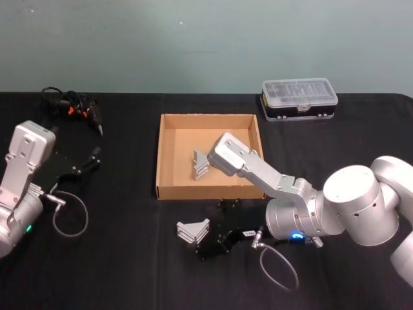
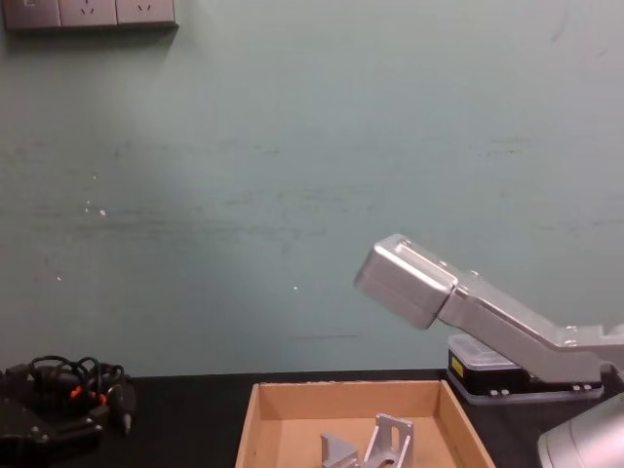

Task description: Use one hand to pick up the angle iron from the table and place it into the box.

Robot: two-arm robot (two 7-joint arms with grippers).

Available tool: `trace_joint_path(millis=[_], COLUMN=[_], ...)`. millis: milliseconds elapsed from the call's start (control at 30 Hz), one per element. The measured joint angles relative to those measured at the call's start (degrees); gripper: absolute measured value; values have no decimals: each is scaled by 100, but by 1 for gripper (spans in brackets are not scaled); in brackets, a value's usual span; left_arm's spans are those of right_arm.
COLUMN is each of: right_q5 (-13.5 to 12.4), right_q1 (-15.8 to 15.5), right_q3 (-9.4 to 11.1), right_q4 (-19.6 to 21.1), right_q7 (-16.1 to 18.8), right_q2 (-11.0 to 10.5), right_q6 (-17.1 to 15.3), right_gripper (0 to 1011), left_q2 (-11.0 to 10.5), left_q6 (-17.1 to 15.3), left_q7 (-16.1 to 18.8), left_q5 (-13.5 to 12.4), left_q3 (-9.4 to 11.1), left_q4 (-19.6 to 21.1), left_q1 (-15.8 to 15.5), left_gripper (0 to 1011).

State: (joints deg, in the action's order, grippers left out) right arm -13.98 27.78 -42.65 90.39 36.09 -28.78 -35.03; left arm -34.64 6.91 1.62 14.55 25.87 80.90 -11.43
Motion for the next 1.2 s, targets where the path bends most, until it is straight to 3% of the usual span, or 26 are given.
trace_joint_path(millis=[633, 1200], right_q5=[54, 137], right_q1=[122, 124], right_q3=[-138, -127], right_q4=[-402, -533], right_q7=[33, -6], right_q2=[204, 298], right_q6=[73, 133], right_gripper=[1003, 1003], left_q2=[0, 0], left_q6=[0, 0], left_q7=[0, 0], left_q5=[0, 0], left_q3=[0, -1], left_q4=[0, 0], left_q1=[0, 0], left_gripper=[1011, 1011])
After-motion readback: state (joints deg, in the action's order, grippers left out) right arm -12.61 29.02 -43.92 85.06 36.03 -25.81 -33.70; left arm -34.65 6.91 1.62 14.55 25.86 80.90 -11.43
